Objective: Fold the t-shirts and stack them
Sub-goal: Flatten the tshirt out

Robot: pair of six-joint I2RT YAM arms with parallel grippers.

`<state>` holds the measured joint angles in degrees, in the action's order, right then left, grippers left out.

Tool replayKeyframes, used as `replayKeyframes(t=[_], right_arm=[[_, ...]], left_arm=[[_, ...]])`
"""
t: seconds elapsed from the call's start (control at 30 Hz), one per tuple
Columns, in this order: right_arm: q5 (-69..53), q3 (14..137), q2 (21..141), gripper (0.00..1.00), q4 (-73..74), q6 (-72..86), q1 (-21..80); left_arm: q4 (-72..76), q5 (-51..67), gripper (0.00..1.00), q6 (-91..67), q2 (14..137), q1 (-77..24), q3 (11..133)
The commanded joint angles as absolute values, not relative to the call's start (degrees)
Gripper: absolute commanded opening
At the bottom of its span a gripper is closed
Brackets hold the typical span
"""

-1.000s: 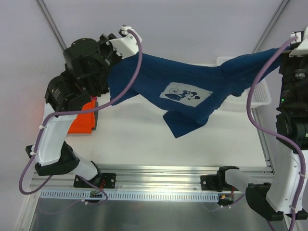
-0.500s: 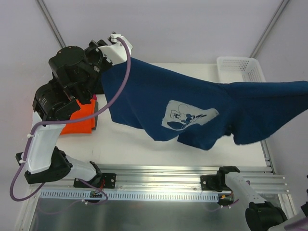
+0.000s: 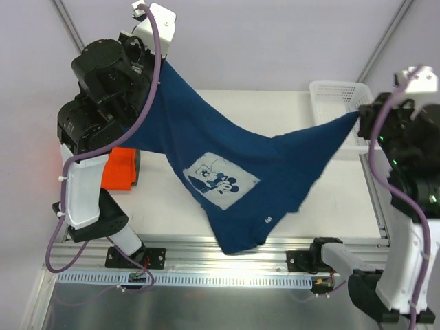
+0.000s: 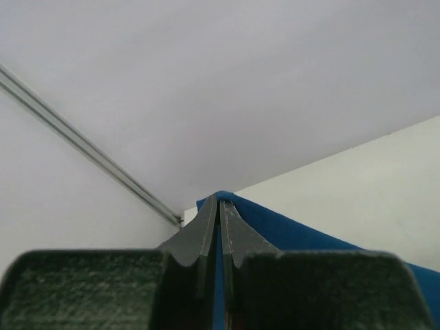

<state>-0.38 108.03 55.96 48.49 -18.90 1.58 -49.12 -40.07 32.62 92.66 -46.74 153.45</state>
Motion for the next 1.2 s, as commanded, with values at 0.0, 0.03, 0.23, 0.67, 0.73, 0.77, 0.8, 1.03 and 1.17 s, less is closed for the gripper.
replayKeyframes(t=[0.0, 0.03, 0.23, 0.67, 0.73, 0.77, 0.8, 1.03, 1.17], right_arm=[[-4.40, 104.51, 59.06, 0.00, 45.28, -11.79, 0.97], [-3.96, 103.72, 59.41, 0.00, 43.18, -11.26, 1.05], [-2.29, 103.35, 61.35, 0.00, 40.52, -13.34, 0.97], [1.50, 103.11, 62.23, 0.00, 38.14, -15.12, 1.05], [0.62, 100.82, 62.05, 0.00, 38.49, -13.28, 1.05], [0.44, 99.59, 61.96, 0.01, 38.84, -13.10, 0.97], [0.53, 99.58, 61.96, 0.00, 39.63, -13.10, 1.05], [1.67, 109.24, 61.53, 0.01, 42.80, -18.27, 1.05], [2.20, 111.00, 58.02, 0.01, 41.66, -21.35, 1.05]], left_arm=[[-54.65, -34.82, 0.00, 18.92, 94.92, -44.39, 157.32], [-56.32, -31.59, 0.00, 14.81, 95.36, -42.64, 157.85], [-61.08, -20.67, 0.00, 6.24, 95.45, -35.87, 150.49], [-55.46, -8.70, 0.00, 0.09, 94.48, -23.47, 133.95], [-55.46, -8.01, 0.00, -2.54, 94.66, -23.47, 132.81], [-55.46, -7.56, 0.00, -2.81, 94.57, -23.47, 132.45], [-55.46, -7.21, 0.00, -2.90, 94.40, -23.47, 132.02], [-55.46, -5.54, 0.00, -0.53, 86.24, -24.26, 128.15], [-55.37, -2.91, 0.00, 1.84, 80.96, -24.26, 125.17]])
